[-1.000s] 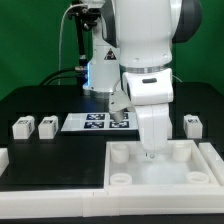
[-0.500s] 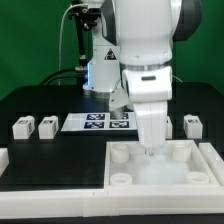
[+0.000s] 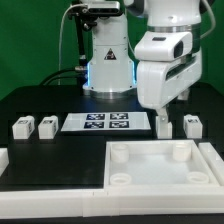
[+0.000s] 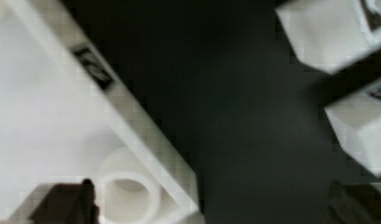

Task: Assemble one leg

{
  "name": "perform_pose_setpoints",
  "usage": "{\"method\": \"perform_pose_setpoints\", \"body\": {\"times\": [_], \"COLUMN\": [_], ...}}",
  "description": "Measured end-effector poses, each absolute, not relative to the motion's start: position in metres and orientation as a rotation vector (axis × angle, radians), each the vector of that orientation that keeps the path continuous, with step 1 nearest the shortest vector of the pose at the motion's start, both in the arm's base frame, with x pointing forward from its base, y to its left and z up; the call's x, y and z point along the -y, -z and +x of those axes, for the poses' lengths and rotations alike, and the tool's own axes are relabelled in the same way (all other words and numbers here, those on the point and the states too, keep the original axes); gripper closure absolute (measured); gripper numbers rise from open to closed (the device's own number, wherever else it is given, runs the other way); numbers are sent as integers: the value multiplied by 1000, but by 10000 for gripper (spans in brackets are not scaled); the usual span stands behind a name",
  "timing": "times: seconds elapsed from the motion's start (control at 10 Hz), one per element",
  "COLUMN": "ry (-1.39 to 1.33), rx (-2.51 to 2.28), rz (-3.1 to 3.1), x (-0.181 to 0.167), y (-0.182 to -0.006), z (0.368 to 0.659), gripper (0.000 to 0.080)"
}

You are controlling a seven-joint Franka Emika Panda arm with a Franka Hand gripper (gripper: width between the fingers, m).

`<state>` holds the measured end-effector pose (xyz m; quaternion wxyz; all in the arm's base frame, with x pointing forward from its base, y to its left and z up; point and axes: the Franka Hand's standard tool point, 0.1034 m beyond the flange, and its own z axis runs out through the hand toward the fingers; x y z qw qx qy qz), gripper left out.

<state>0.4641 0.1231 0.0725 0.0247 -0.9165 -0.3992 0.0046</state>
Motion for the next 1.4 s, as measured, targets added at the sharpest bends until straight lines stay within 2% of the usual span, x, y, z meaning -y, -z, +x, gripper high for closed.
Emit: {"method": "perform_pose_setpoints", "body": {"times": [0.2,0.7,1.1,1.4], "ry": [-21,-58,-76,-581], "rx": [878,180,133,67], "rz": [-2960,-3057,-3046,-3011], "x": [-140,-150,-154,-157], "y": [-71,-69,-62,-58], "z": [459,453,446,432], "gripper": [150,150,150,150]}}
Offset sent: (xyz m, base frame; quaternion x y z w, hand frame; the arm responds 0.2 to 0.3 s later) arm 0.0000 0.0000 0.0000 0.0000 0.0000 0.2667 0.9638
